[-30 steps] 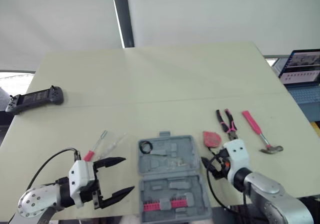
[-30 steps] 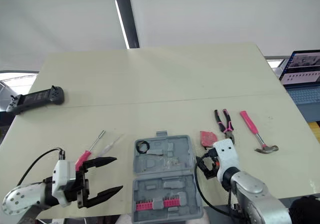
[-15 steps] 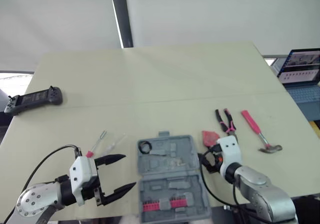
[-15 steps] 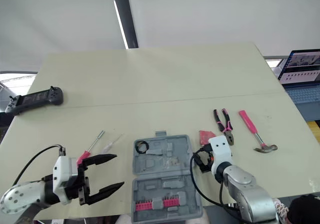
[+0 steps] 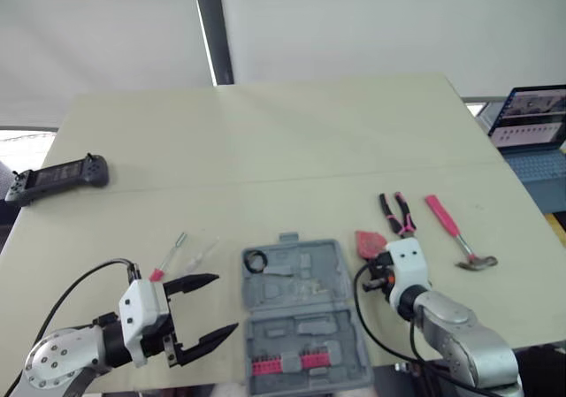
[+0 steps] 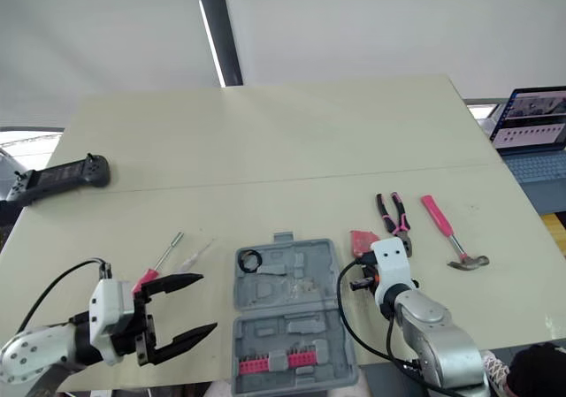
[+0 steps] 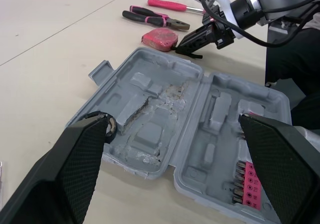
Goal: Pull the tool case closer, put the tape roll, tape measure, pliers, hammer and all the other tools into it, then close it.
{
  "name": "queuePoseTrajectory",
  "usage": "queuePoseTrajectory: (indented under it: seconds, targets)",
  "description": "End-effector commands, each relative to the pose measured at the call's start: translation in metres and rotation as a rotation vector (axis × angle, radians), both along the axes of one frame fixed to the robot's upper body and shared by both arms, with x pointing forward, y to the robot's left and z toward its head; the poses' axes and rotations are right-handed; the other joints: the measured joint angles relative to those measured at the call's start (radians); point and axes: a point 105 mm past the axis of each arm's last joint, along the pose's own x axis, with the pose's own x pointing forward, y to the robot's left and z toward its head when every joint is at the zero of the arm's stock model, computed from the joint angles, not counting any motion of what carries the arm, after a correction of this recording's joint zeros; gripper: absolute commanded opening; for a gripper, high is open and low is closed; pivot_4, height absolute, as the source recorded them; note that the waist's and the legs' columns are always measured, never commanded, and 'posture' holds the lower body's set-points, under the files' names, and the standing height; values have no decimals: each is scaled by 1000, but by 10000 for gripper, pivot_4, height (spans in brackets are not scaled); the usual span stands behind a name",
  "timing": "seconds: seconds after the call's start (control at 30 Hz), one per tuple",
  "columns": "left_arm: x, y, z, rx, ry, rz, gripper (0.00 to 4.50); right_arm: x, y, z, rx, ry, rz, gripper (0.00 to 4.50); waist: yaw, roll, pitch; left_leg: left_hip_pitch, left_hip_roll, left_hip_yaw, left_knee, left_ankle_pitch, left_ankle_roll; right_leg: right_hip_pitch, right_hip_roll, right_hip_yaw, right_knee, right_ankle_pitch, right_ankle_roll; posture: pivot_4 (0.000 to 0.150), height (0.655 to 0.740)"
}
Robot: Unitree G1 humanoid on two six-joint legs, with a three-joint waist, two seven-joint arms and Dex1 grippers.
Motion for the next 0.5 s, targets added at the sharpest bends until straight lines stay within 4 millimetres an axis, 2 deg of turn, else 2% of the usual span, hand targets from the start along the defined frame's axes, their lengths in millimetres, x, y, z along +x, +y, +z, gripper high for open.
queuePoseTrajectory:
  seconds: [0.03,0.3,0.5]
  targets:
    - [-2,0,3,0,-20,-8,45000,-6,0,0,2,14,22,456,0,0,0,0,0,0,0,0,0,0,0,0,0,0,0,1500,7400]
    - [-6,-4,1,-1,-1,-68,45000,-41,-7,-5,29,100,75,456,3,-1,0,0,0,0,0,0,0,0,0,0,-1,0,0,1500,7400]
    - [-7,-6,0,4,4,-123,45000,-69,-3,-9,65,182,111,456,3,-1,-1,0,0,0,0,0,0,0,0,0,-1,0,0,1500,7400]
